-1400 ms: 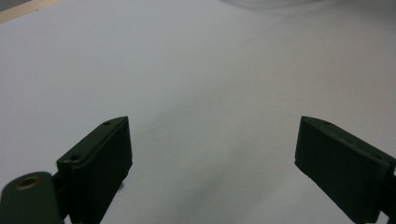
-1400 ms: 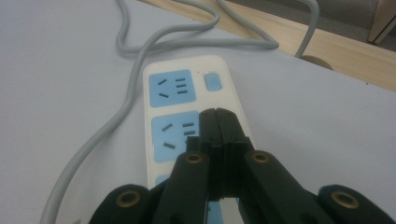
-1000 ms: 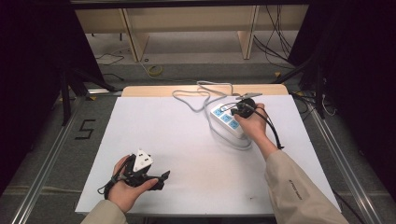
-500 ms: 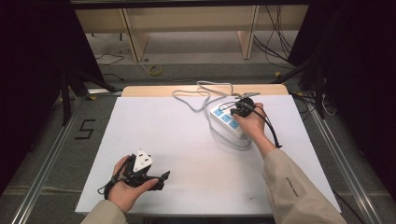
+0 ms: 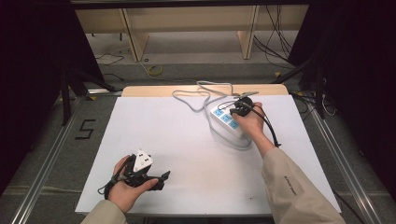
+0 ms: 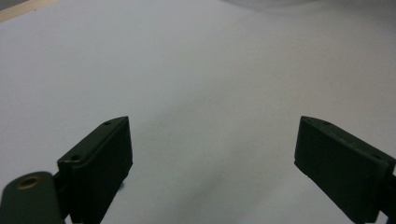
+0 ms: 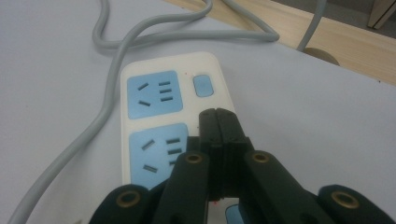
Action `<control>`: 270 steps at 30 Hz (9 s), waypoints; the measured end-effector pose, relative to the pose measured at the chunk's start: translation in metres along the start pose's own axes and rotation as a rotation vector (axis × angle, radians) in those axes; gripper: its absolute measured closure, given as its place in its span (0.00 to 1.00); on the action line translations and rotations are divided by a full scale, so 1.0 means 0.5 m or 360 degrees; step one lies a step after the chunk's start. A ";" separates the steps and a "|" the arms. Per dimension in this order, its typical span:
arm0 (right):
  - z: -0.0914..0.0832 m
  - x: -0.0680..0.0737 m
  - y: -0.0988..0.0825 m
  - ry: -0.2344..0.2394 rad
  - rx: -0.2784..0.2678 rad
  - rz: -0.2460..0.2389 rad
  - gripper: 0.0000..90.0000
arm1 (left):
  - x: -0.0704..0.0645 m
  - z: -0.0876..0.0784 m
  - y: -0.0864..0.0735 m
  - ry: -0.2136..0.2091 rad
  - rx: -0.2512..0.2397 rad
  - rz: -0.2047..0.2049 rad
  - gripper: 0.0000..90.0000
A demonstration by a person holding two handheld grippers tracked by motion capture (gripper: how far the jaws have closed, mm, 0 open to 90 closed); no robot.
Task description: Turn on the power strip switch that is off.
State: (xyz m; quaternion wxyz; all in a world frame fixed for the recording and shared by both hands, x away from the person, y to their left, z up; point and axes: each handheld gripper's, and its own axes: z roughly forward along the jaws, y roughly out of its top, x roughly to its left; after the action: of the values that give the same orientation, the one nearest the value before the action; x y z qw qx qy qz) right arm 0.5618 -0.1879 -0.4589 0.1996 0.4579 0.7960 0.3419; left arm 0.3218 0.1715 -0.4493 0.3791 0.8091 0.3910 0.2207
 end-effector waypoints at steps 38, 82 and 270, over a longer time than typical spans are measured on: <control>0.006 0.005 0.013 -0.0037 0.0103 0.0001 1.00 | -0.003 0.003 -0.001 -0.0003 0.0018 0.0005 0.12; 0.010 0.008 0.030 -0.0045 0.0208 -0.0007 1.00 | -0.005 0.003 -0.001 -0.0006 0.0018 0.0017 0.12; -0.350 0.061 -0.265 0.0344 -0.0243 -0.0084 0.46 | -0.015 0.002 0.004 0.0012 0.0032 0.0032 0.13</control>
State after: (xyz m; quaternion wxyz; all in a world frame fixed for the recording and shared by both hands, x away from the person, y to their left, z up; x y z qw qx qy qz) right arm 0.3576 -0.2705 -0.4355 0.1559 0.3807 0.7962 0.4436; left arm 0.3190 0.1643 -0.4491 0.3673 0.8159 0.3865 0.2237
